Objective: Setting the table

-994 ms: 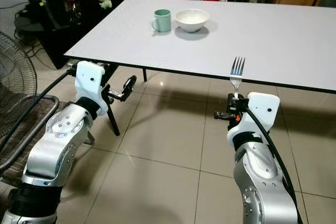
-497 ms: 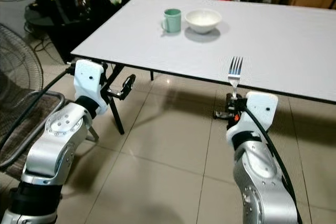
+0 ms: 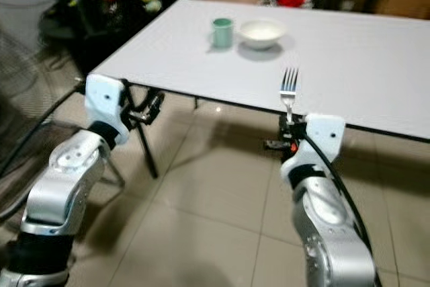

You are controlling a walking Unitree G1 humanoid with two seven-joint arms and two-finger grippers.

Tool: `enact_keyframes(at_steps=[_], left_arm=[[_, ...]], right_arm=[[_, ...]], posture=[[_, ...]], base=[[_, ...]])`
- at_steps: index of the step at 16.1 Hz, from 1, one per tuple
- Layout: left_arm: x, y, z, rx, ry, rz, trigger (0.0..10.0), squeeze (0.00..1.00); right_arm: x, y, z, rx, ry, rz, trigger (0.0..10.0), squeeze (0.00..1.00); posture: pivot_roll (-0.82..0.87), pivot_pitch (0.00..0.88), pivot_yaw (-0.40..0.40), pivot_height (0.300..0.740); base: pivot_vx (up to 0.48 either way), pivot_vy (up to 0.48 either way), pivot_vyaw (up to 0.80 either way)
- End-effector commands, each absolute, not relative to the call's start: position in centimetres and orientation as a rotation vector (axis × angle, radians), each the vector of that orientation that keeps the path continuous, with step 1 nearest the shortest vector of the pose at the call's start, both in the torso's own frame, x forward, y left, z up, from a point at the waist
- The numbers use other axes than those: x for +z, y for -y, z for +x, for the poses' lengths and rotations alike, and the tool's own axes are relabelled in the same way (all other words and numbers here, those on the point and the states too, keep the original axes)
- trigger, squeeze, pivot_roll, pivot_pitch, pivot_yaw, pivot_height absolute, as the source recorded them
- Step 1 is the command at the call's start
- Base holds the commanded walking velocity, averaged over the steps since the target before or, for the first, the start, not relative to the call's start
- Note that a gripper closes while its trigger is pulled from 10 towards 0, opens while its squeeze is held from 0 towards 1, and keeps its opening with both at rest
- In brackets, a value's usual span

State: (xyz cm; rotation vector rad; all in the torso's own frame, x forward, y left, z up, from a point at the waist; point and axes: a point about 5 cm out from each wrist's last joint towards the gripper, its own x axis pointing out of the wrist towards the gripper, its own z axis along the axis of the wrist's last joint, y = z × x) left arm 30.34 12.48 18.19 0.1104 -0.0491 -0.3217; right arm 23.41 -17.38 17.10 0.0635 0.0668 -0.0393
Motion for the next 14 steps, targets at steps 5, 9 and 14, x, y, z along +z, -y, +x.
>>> enact_keyframes(at_steps=[5, 9, 14], left_arm=[[18.05, -12.67, 30.38, -0.320, 0.039, 0.118, 10.0, 0.00], [18.07, -12.63, 30.42, -0.319, 0.041, 0.117, 10.0, 0.00], [18.11, -12.59, 30.50, -0.319, 0.044, 0.116, 10.0, 0.00]], right_arm=[[17.10, 16.70, 23.65, 0.008, -0.090, -0.002, 10.0, 0.00], [17.13, 16.78, 23.64, 0.006, -0.089, -0.007, 10.0, 0.00], [17.12, 16.83, 23.70, 0.006, -0.089, -0.008, 10.0, 0.00]], posture=[[-0.05, 0.000, 0.066, 0.740], [-0.05, 0.000, 0.066, 0.740], [-0.05, 0.000, 0.064, 0.740]], base=[[0.322, 0.000, 0.00], [0.319, 0.000, 0.00], [0.319, 0.000, 0.00]])
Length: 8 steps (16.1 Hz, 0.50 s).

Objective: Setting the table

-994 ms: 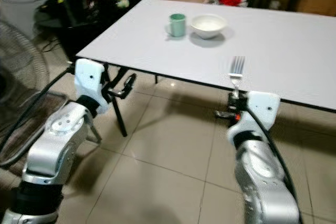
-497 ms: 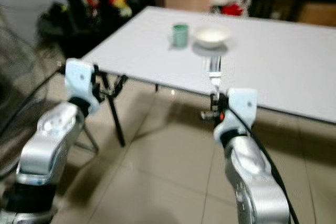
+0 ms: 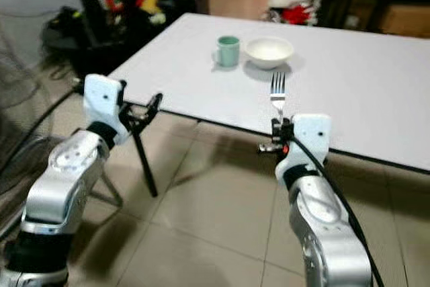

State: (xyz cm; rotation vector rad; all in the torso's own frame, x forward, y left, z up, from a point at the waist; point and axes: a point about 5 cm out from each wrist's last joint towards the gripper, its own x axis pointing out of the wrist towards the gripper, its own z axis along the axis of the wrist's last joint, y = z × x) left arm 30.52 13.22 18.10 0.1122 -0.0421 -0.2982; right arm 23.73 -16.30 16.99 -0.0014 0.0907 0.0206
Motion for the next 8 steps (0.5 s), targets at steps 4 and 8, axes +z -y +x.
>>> enact_keyframes(at_steps=[4, 8], left_arm=[[18.20, -12.77, 30.57, -0.315, 0.047, 0.118, 10.0, 0.00], [18.16, -12.90, 30.46, -0.315, 0.046, 0.123, 10.0, 0.00]], right_arm=[[17.11, 16.82, 23.74, 0.006, -0.089, -0.004, 10.0, 0.00], [17.07, 16.68, 23.74, 0.012, -0.089, 0.001, 10.0, 0.00]], posture=[[-0.04, 0.000, 0.063, 0.740], [-0.04, 0.000, 0.062, 0.740]], base=[[0.320, 0.000, 0.00], [0.320, 0.000, 0.00]])
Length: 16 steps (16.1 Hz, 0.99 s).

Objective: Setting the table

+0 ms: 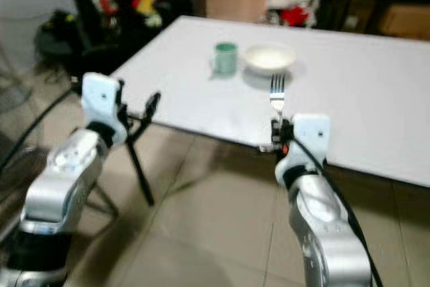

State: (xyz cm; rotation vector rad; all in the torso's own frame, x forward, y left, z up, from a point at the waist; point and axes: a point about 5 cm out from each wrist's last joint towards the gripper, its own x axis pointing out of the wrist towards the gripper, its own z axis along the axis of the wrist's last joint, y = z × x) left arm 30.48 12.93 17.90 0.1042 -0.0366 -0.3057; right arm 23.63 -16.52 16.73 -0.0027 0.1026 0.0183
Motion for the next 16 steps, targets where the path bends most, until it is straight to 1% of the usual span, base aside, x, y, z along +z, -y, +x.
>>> enact_keyframes(at_steps=[1, 8, 11, 16], left_arm=[[18.2, -13.0, 30.5, -0.316, 0.045, 0.124, 10.0, 0.00], [17.9, -13.4, 29.9, -0.326, 0.033, 0.142, 10.0, 0.00], [17.7, -13.6, 29.8, -0.319, 0.025, 0.141, 10.0, 0.00], [17.7, -13.7, 29.8, -0.306, 0.026, 0.141, 10.0, 0.00]], right_arm=[[17.1, 16.6, 23.7, 0.012, -0.087, 0.001, 10.0, 0.00], [16.4, 16.4, 23.1, 0.014, -0.104, 0.014, 10.0, 0.00], [16.1, 16.3, 23.4, 0.024, -0.126, 0.062, 10.0, 0.00], [16.0, 16.1, 23.6, 0.048, -0.132, 0.074, 10.0, 0.00]], posture=[[-0.04, 0.000, 0.069, 0.740], [-0.02, 0.000, 0.065, 0.740], [-0.02, 0.000, 0.053, 0.740], [-0.01, 0.000, 0.048, 0.740]], base=[[0.319, 0.000, 0.00], [0.319, 0.000, 0.00], [0.316, 0.000, 0.00], [0.314, 0.000, -0.80]])
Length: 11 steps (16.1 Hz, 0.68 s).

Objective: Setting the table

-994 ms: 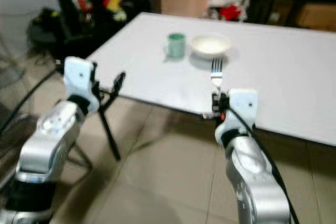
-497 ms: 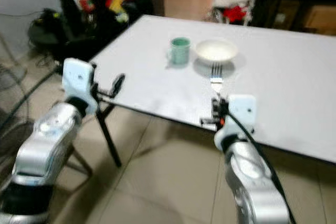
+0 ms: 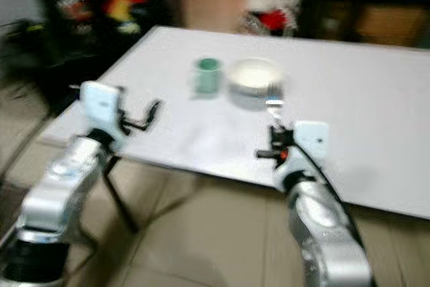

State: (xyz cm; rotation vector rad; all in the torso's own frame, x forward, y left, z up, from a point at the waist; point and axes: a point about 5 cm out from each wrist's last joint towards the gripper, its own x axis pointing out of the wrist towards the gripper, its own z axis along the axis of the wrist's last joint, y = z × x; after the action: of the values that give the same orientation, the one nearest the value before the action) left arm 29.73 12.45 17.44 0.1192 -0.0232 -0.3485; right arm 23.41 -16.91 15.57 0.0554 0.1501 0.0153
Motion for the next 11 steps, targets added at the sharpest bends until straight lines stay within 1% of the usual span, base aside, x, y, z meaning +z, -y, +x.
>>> enact_keyframes(at_steps=[1, 5, 6, 7, 9, 11], left_arm=[[17.7, -13.7, 29.8, -0.305, 0.025, 0.141, 10.0, 0.00], [17.7, -13.9, 30.0, -0.301, 0.025, 0.143, 10.0, 0.00], [17.7, -13.8, 29.9, -0.321, 0.029, 0.150, 10.0, 0.00], [17.7, -13.7, 29.6, -0.350, 0.035, 0.138, 10.0, 0.00], [17.2, -13.5, 28.9, -0.460, -0.007, 0.170, 10.0, 0.00], [16.5, -13.2, 28.2, -0.603, -0.052, 0.209, 10.0, 0.00]], right_arm=[[16.0, 16.2, 23.7, 0.048, -0.133, 0.070, 10.0, 0.00], [15.6, 16.0, 23.9, 0.063, -0.163, 0.049, 10.0, 0.00], [14.8, 16.2, 23.8, 0.037, -0.223, 0.041, 10.0, 0.00], [14.2, 16.5, 23.7, -0.009, -0.266, 0.048, 10.0, 0.00], [13.2, 16.9, 23.9, -0.055, -0.342, 0.055, 10.0, 0.00], [12.4, 16.9, 24.3, -0.052, -0.399, 0.070, 10.0, 0.00]], posture=[[-0.01, 0.000, 0.048, 0.740], [-0.01, 0.000, 0.047, 0.740], [-0.01, 0.000, 0.043, 0.740], [-0.01, 0.000, 0.039, 0.740], [0.00, 0.000, 0.036, 0.740], [0.01, 0.000, 0.038, 0.740]], base=[[0.311, 0.000, -0.80], [0.306, 0.000, 0.00], [0.270, 0.000, 0.00], [0.000, 0.000, 0.00], [0.000, 0.000, 0.00], [0.000, 0.000, 0.00]])
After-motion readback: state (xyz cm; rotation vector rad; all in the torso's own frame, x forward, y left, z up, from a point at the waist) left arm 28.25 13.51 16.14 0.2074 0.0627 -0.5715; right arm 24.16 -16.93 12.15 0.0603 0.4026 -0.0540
